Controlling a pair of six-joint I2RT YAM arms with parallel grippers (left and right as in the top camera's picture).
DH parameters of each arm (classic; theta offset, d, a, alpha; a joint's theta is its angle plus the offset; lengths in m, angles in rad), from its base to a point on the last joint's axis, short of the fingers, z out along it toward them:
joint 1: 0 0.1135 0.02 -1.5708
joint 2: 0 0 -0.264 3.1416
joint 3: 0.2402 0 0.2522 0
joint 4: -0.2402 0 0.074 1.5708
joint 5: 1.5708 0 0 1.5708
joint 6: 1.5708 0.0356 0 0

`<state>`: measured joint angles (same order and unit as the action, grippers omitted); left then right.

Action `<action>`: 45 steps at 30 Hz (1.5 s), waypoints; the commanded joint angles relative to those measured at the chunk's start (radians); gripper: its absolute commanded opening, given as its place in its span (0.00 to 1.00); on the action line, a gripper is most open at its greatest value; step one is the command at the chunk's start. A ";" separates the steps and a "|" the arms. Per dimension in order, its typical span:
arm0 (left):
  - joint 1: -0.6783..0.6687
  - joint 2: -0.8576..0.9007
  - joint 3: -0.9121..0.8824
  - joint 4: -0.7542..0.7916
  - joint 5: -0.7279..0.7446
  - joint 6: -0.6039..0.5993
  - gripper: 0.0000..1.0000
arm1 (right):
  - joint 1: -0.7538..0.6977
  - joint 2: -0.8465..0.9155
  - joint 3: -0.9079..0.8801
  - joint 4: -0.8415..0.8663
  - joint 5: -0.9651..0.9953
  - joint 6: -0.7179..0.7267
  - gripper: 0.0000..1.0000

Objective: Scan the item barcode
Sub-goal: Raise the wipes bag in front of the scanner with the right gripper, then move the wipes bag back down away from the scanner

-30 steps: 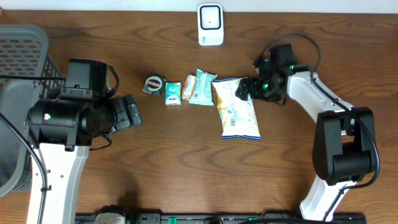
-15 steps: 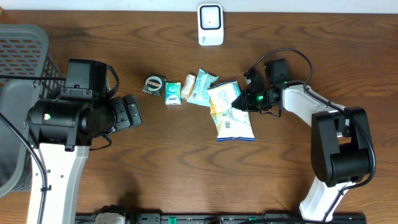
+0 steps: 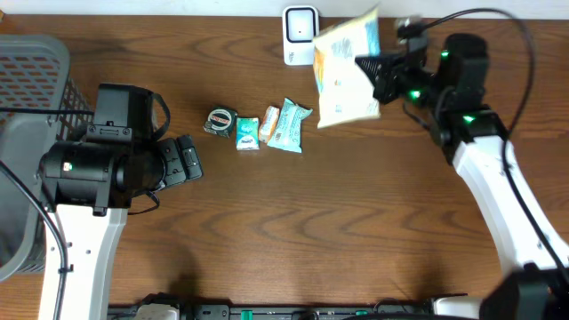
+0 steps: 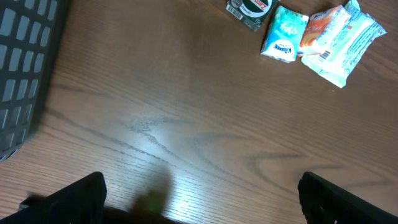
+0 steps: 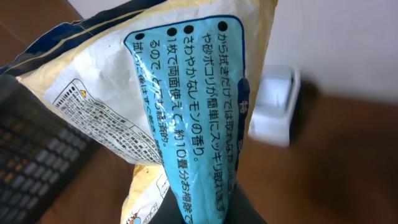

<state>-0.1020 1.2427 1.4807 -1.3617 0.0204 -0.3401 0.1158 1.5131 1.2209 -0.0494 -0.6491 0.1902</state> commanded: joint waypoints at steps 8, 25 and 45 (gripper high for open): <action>0.000 -0.001 0.004 -0.003 -0.003 -0.002 0.98 | 0.090 -0.010 0.001 0.121 0.148 0.025 0.01; 0.000 -0.001 0.004 -0.003 -0.003 -0.002 0.98 | 0.115 -0.009 0.001 0.019 0.216 0.048 0.01; 0.000 -0.001 0.004 -0.003 -0.003 -0.002 0.98 | 0.200 0.385 0.001 -0.428 1.749 -0.222 0.01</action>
<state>-0.1020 1.2427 1.4807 -1.3621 0.0204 -0.3401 0.2558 1.8748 1.2144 -0.4789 0.9352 0.0288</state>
